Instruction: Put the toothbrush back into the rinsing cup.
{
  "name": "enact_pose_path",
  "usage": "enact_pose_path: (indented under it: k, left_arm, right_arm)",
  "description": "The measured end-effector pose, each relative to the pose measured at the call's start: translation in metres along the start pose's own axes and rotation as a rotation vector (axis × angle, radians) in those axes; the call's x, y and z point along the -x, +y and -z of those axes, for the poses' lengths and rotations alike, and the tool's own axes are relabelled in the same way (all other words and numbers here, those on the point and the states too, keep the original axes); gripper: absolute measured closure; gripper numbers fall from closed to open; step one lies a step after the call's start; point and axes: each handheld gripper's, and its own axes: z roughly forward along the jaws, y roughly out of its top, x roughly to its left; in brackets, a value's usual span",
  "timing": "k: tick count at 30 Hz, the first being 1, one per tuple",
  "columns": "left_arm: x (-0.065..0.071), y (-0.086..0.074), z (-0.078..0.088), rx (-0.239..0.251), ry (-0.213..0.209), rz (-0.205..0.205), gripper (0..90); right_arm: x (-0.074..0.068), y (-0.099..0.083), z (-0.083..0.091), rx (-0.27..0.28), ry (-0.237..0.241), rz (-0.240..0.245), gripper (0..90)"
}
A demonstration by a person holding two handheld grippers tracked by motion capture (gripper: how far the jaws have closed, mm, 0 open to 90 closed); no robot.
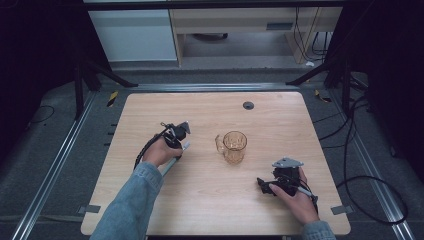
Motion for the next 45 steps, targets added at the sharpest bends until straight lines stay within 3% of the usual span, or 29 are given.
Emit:
enact_pose_path:
  k: [5, 15, 37, 41, 45]
  left_arm:
    - [0.000, -0.002, 0.003, 0.014, 0.011, -0.008, 78.8]
    - [0.005, -0.005, 0.019, 0.088, 0.019, -0.029, 79.0]
    - [0.006, 0.000, 0.042, 0.138, 0.032, -0.046, 79.1]
    - [0.005, 0.002, 0.043, 0.127, 0.037, -0.053, 79.1]
    - [0.007, 0.004, 0.048, 0.155, 0.000, -0.053, 79.1]
  right_arm:
    - [0.000, 0.000, 0.000, 0.000, 0.000, 0.000, 0.7]
    - [0.000, 0.000, 0.000, 0.000, 0.000, 0.000, 0.7]
    - [0.000, 0.000, 0.000, -0.002, 0.002, -0.009, 0.7]
    - [0.002, 0.000, 0.001, 0.007, 0.014, -0.009, 0.7]
    - [0.000, 0.000, 0.000, -0.001, 0.001, -0.009, 0.7]
